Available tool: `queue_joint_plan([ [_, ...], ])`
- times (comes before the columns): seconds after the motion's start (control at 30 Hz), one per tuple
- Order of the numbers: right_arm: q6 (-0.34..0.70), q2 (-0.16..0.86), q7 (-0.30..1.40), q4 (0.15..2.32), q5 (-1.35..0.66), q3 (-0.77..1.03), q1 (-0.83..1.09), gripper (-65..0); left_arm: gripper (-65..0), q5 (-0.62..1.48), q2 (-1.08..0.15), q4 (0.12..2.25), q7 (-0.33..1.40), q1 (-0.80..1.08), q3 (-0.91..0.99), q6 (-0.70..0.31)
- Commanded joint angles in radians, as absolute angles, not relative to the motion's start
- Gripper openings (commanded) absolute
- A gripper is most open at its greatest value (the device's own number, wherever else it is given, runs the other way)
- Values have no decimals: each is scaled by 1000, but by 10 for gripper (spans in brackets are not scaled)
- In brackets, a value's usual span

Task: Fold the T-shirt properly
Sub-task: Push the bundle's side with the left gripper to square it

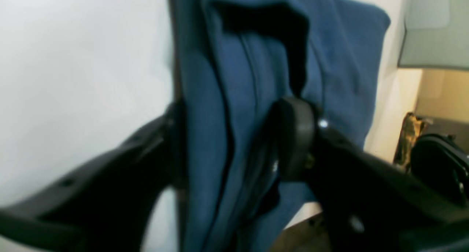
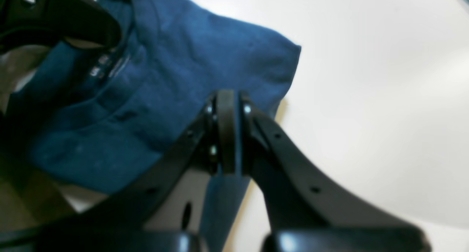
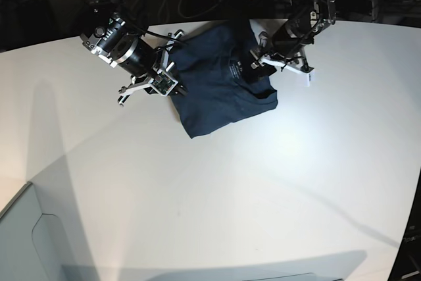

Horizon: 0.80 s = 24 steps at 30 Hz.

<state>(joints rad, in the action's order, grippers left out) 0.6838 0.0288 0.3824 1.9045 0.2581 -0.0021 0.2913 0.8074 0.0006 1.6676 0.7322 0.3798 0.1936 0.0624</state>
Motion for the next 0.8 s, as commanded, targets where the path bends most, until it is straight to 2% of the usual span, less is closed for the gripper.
queue_joint_plan([
  [0.0, 698, 28, 354, 1923, 240, -2, 286, -650, -382, 782, -2, 1667, 768, 390, 179, 79],
  [0.17, 698, 27, 354, 1923, 240, 31, 286, -650, -650, 779, -4, 1667, 768, 380, 170, 79],
  [0.43, 698, 27, 349, 1923, 240, 133, 278, -650, -650, 774, -104, 1664, 777, 300, 142, 82],
  [0.63, 698, 22, 354, 1923, 237, 259, 248, -650, -650, 723, -289, 1544, 776, 38, -151, 81],
  [0.77, 698, 22, 354, 1923, 237, 349, 228, -650, -650, 671, -343, 1449, 771, -176, -384, 79],
])
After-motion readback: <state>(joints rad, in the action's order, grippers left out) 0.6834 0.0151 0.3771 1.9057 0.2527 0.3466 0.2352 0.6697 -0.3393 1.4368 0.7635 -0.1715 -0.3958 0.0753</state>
